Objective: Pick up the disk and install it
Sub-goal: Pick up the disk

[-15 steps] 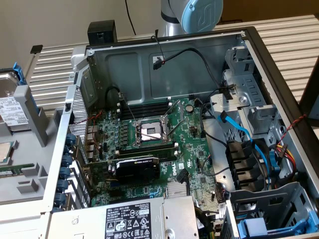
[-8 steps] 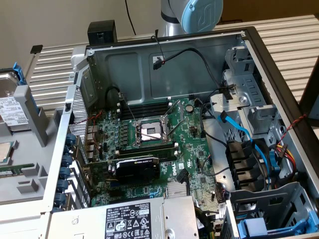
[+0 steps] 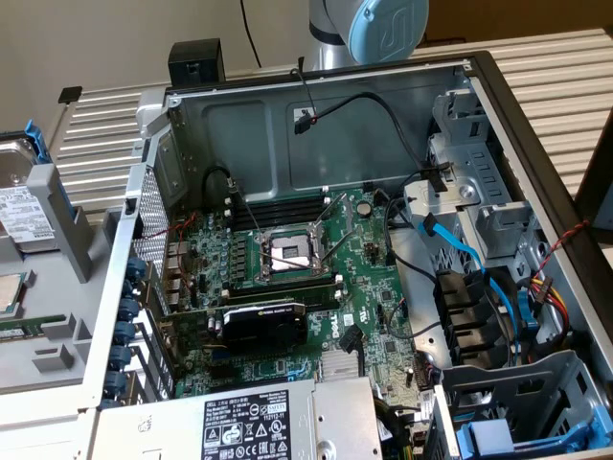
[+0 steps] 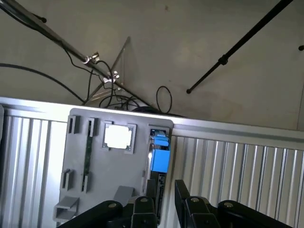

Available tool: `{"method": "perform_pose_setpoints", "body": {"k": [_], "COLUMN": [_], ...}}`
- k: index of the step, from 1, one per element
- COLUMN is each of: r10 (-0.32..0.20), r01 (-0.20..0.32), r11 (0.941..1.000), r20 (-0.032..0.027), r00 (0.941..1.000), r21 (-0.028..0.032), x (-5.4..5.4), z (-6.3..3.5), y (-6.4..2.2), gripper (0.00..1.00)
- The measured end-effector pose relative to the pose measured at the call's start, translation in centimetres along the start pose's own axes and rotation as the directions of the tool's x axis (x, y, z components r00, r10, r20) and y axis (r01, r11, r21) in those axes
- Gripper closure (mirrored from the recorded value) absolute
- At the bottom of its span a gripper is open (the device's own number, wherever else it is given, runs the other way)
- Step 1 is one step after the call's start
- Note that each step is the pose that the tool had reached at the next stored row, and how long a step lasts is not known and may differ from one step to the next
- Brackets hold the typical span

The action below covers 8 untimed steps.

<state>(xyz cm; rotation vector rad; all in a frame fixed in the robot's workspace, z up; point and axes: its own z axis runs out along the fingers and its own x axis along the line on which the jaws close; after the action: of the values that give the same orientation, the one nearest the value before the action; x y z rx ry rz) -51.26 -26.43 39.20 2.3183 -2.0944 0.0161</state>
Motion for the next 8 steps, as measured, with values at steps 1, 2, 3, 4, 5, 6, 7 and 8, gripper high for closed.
{"method": "perform_pose_setpoints", "body": {"k": [1, 2, 3, 4, 5, 6, 7, 8], "r10": [0.000, 0.000, 0.000, 0.000, 0.000, 0.000, 0.000, 0.000], "r01": [0.000, 0.000, 0.000, 0.000, 0.000, 0.000, 0.000, 0.000], "r11": [1.0000, 1.0000, 1.0000, 1.0000, 1.0000, 1.0000, 1.0000, 1.0000], "r20": [-0.0001, -0.0004, -0.0006, -0.0008, -0.0008, -0.0008, -0.0009, -0.0009], "r00": [1.0000, 1.0000, 1.0000, 1.0000, 1.0000, 1.0000, 1.0000, 1.0000], "r21": [0.0017, 0.0035, 0.0054, 0.0075, 0.0084, 0.0084, 0.0084, 0.0084], "x": [-0.01, 0.00, -0.01, -0.02, -0.03, -0.04, -0.05, -0.06], "z": [0.03, 0.07, 0.11, 0.18, 0.22, 0.24, 0.25, 0.25], "y": [0.04, 0.05, 0.08, 0.14, 0.19, 0.31, 0.42, 0.52], "gripper": [0.69, 0.69, 0.69, 0.69, 0.69, 0.69, 0.69, 0.69]}}
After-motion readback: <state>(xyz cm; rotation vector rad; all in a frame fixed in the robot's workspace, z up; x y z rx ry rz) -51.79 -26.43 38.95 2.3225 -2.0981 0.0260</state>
